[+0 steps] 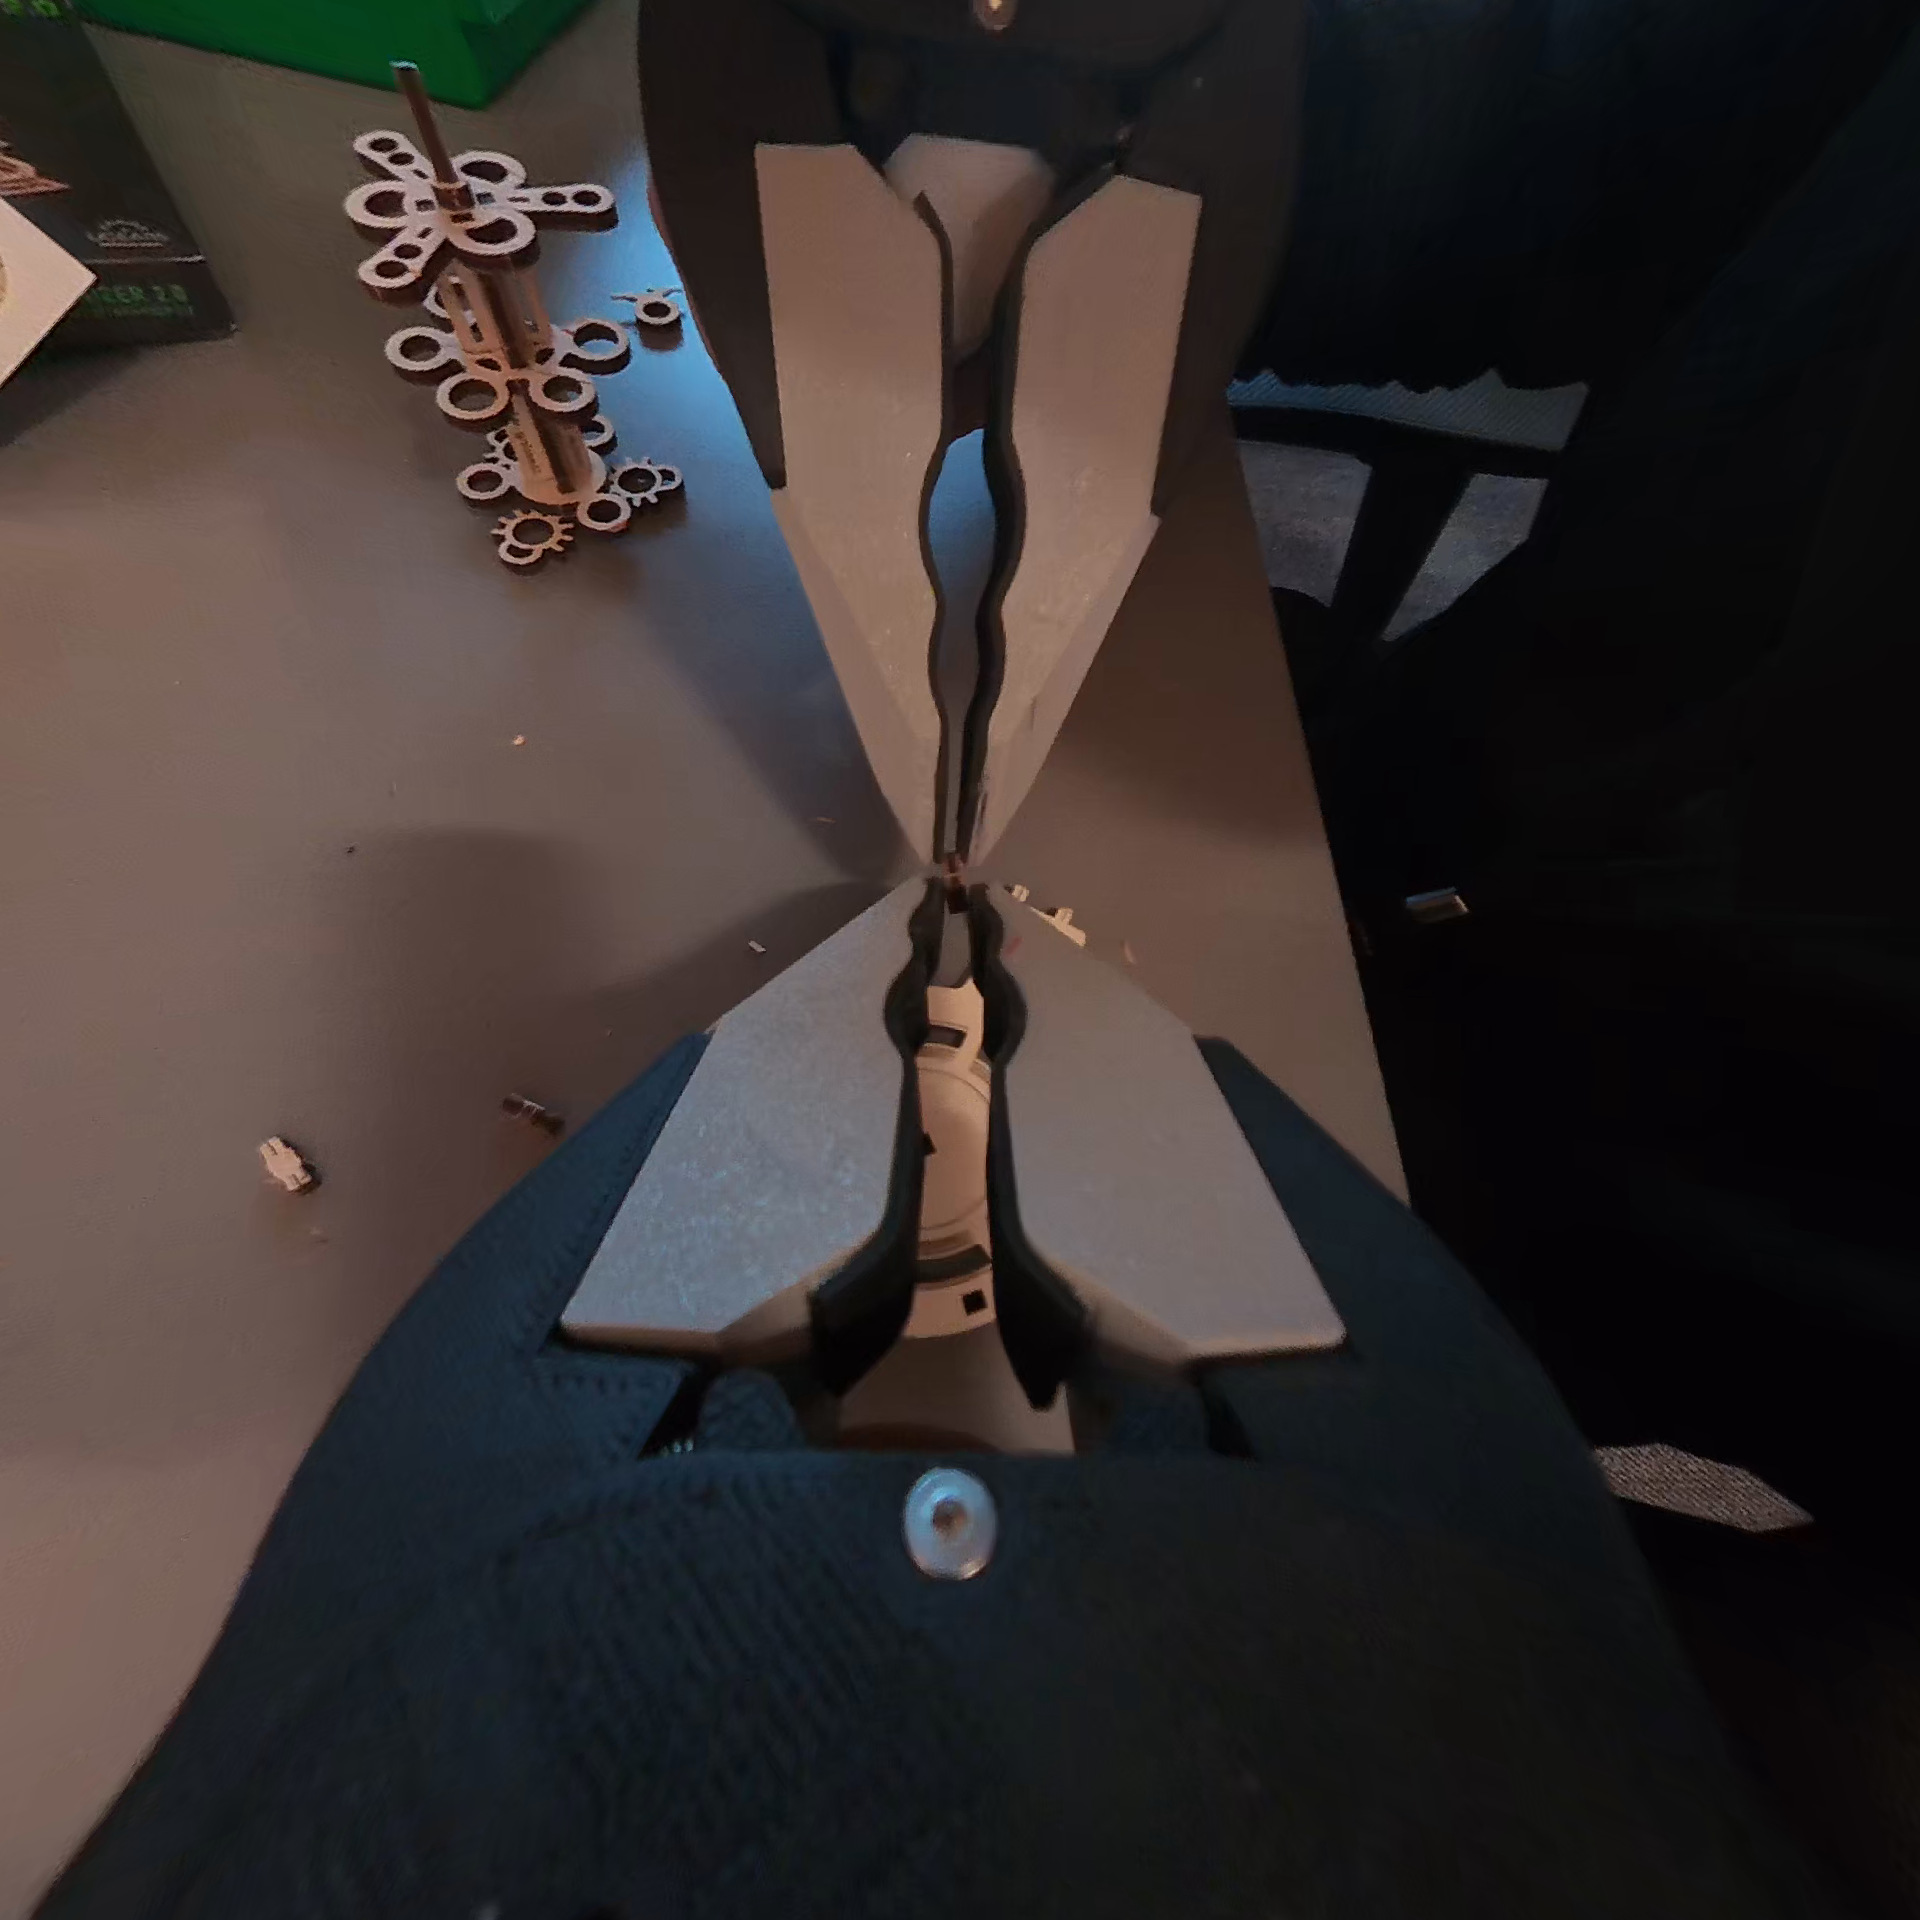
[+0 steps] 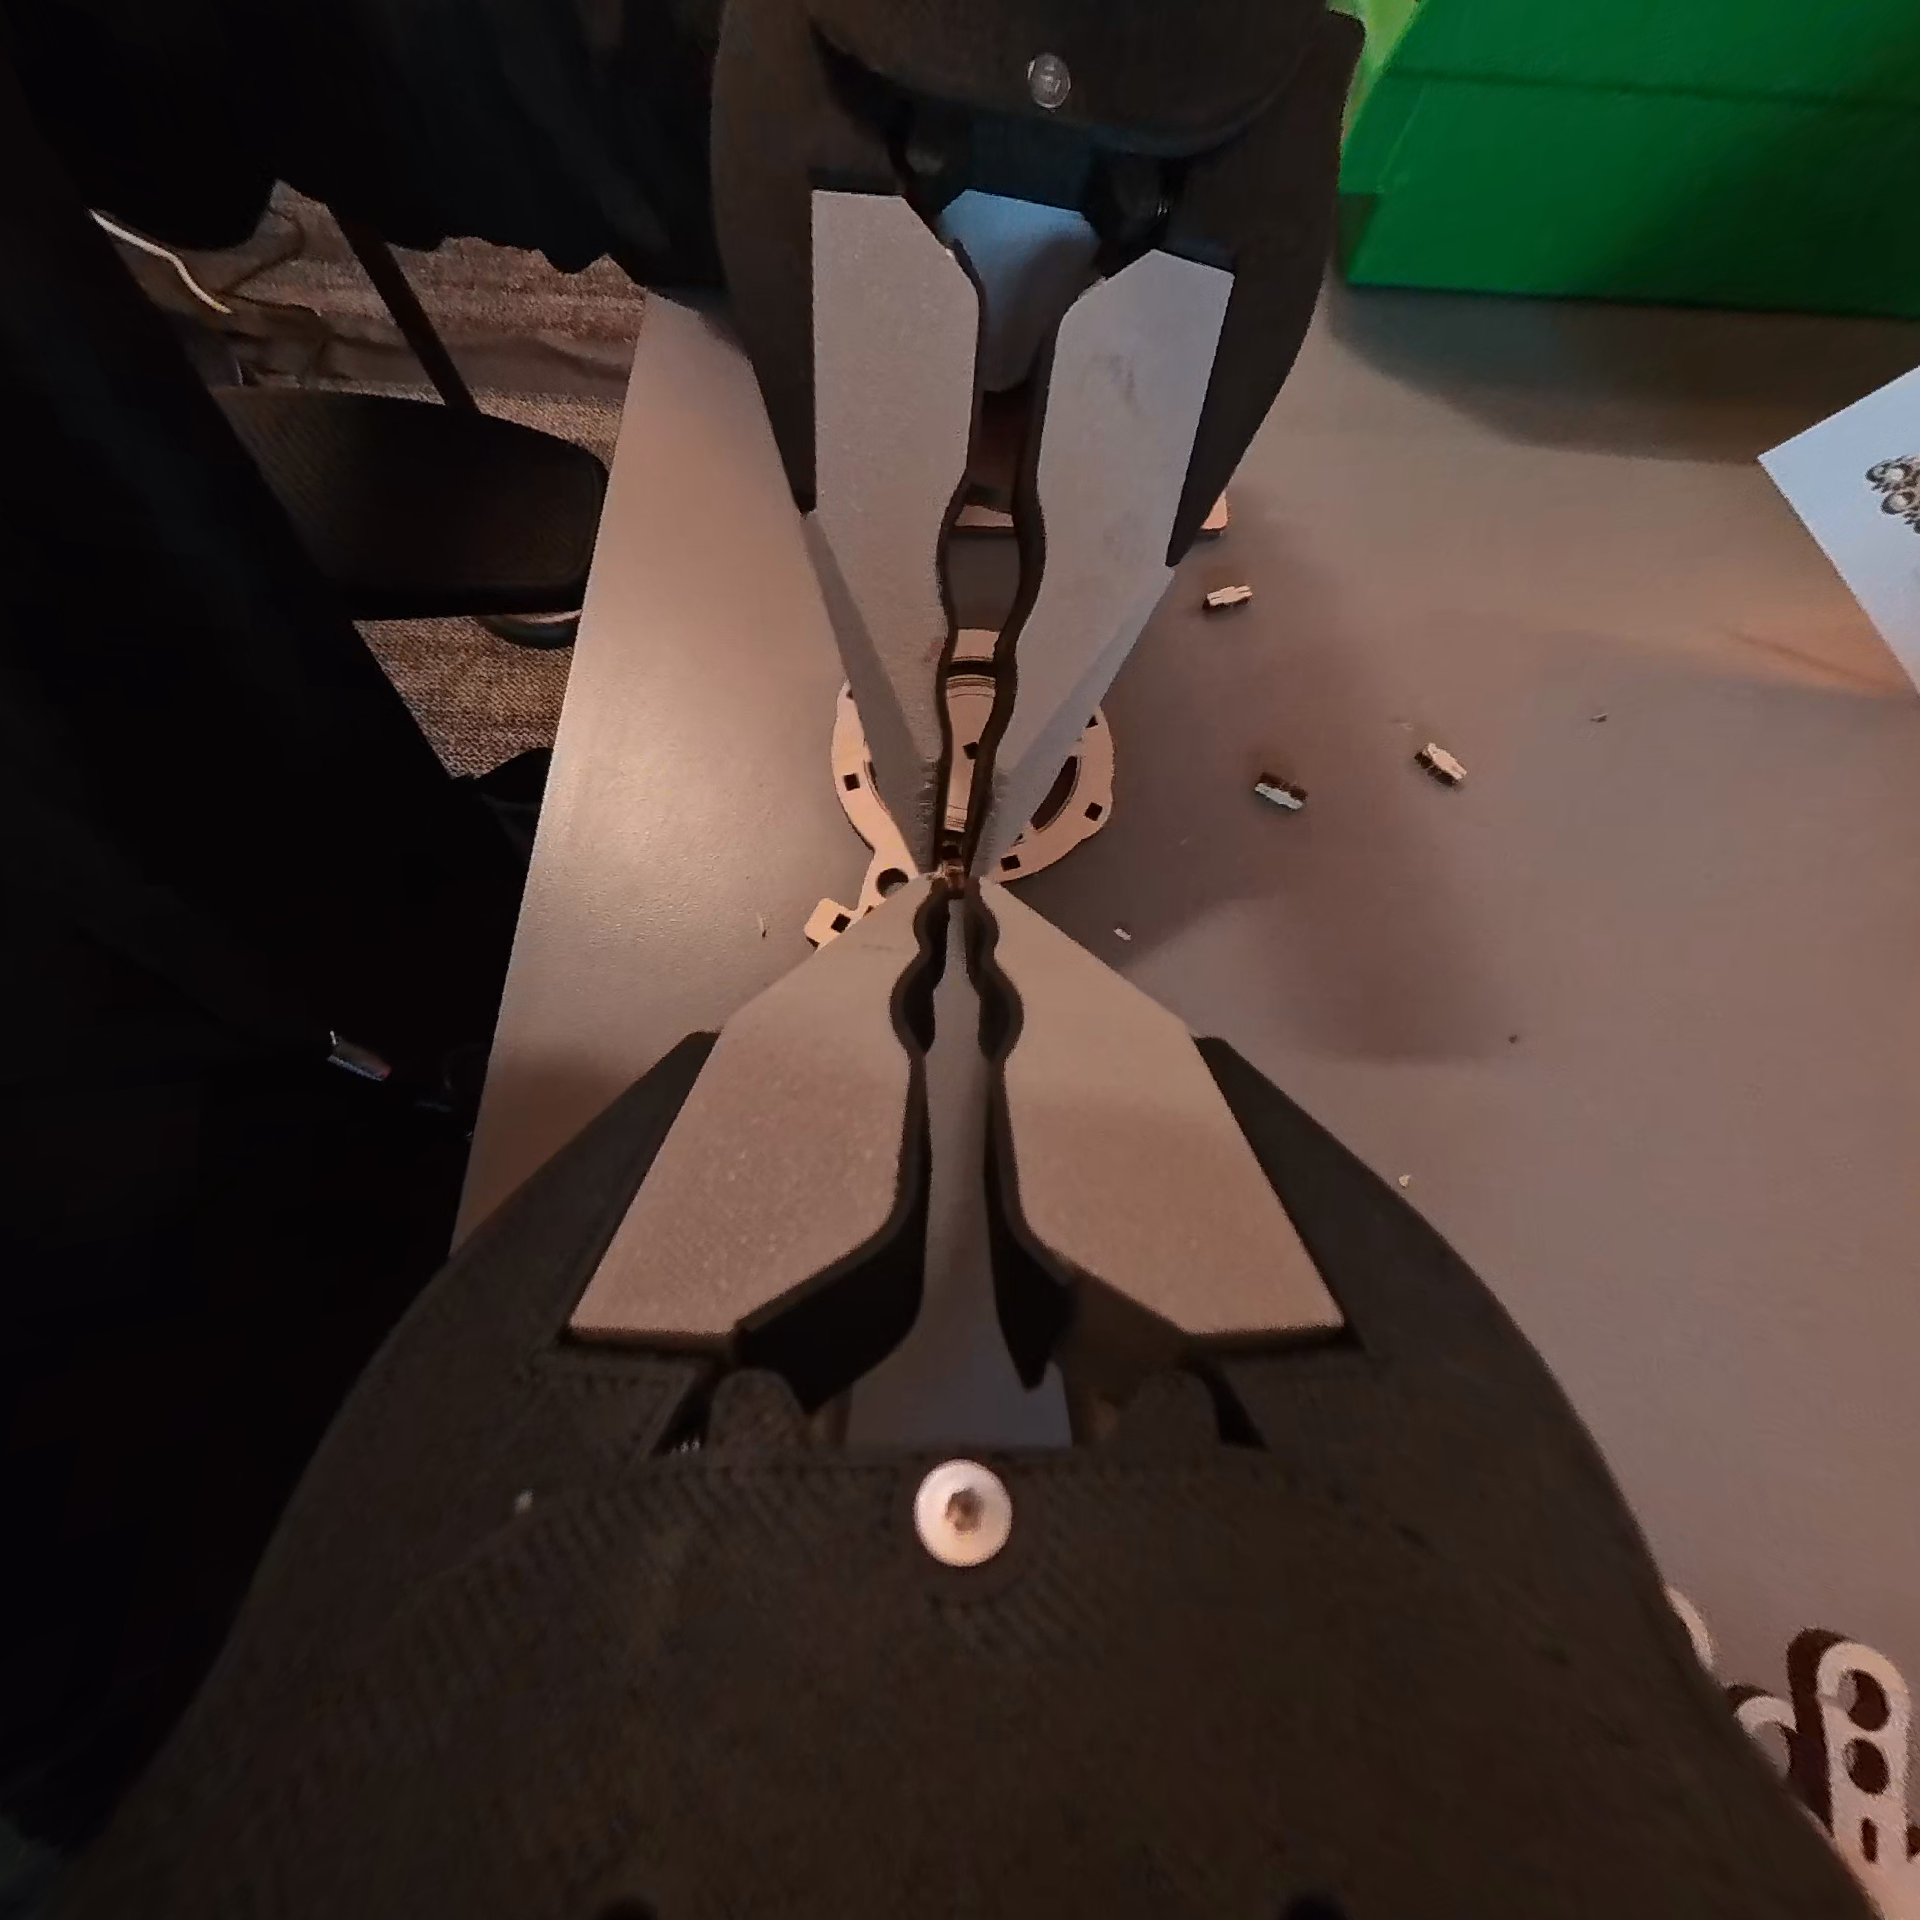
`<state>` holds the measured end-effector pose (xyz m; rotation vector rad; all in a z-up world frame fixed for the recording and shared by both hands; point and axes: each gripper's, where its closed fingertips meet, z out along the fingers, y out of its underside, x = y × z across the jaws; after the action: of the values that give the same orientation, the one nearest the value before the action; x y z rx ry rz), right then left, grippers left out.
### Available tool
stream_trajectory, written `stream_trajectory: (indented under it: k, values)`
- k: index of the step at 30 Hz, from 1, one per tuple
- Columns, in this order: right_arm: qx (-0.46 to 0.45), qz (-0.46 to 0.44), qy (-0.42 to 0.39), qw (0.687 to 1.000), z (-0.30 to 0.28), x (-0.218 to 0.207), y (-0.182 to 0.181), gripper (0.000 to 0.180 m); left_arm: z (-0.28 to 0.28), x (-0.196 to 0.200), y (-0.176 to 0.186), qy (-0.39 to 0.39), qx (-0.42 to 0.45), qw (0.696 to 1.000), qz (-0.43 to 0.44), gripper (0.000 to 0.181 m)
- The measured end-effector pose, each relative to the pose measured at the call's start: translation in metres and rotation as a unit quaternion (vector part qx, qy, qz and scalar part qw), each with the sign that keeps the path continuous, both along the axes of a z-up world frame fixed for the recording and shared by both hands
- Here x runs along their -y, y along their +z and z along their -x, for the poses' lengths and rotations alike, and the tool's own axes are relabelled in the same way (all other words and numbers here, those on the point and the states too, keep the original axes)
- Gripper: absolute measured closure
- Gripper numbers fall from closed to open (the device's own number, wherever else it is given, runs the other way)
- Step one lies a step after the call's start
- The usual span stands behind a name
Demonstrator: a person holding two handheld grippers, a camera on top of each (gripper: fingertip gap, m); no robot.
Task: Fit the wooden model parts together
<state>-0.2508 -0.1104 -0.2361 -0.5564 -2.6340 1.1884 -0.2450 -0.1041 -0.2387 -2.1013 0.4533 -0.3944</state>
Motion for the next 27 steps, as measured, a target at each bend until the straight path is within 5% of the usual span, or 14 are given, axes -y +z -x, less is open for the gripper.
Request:
stream_trajectory:
  k: [27]
  values:
    - [-0.016,0.071,-0.039,0.997,0.013,-0.006,0.025,0.174,0.014,-0.005,0.017,0.028,-0.006,0.998,-0.059,0.18]
